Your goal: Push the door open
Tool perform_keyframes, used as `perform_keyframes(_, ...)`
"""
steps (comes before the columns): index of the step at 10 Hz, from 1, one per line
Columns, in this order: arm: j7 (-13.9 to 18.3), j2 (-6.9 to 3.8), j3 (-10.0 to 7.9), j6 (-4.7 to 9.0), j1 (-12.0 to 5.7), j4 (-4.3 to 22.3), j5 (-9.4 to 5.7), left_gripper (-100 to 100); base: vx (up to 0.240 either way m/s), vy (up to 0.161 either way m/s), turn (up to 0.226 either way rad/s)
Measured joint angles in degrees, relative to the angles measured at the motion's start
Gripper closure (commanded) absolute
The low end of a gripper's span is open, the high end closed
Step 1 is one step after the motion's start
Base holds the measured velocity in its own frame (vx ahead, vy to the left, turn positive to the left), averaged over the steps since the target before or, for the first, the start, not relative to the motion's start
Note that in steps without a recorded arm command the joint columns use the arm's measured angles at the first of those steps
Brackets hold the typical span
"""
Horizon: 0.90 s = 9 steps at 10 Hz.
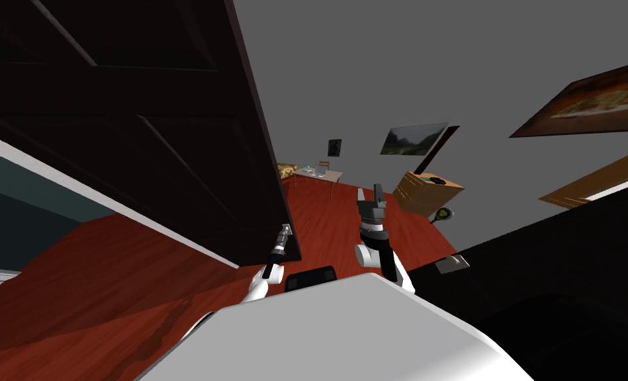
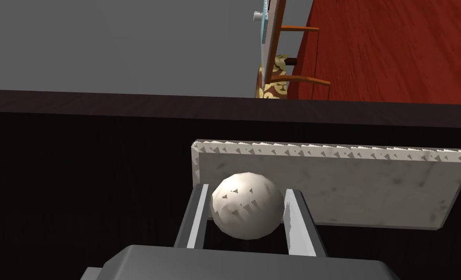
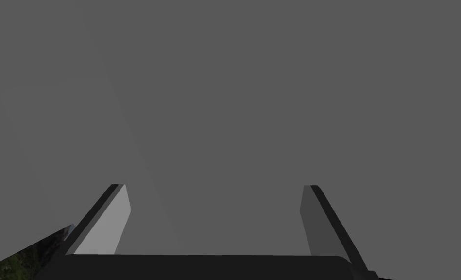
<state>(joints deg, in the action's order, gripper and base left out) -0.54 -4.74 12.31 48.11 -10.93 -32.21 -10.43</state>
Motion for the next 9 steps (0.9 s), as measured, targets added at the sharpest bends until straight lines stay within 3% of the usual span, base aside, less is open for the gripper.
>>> perform_keyframes(2,-0.77,-0.08,-1.42,-0.80,0.30,-0.88,-0.62,100,0.224,-0.083,0.060)
perform_keyframes(3,-0.53,-0.22,-2.15,0.28,-0.90,1.43,-0.97,100,0.135,-0.078,0.024)
perform_keyframes(4,-0.80,-0.50,-2.56,-0.51,0.28,-1.05,-1.12,100,0.143,-0.106,0.050)
perform_keyframes(6,-1.15,-0.74,-3.99,-1.01,0.01,-0.75,-1.78,100,0.189,-0.109,0.086)
perform_keyframes(8,-1.87,-0.50,-5.63,-0.24,-0.68,1.04,-2.50,100,0.182,-0.114,0.065)
perform_keyframes(9,-1.97,-0.84,-6.21,-0.59,0.09,-0.09,-2.75,100,0.202,-0.094,0.079)
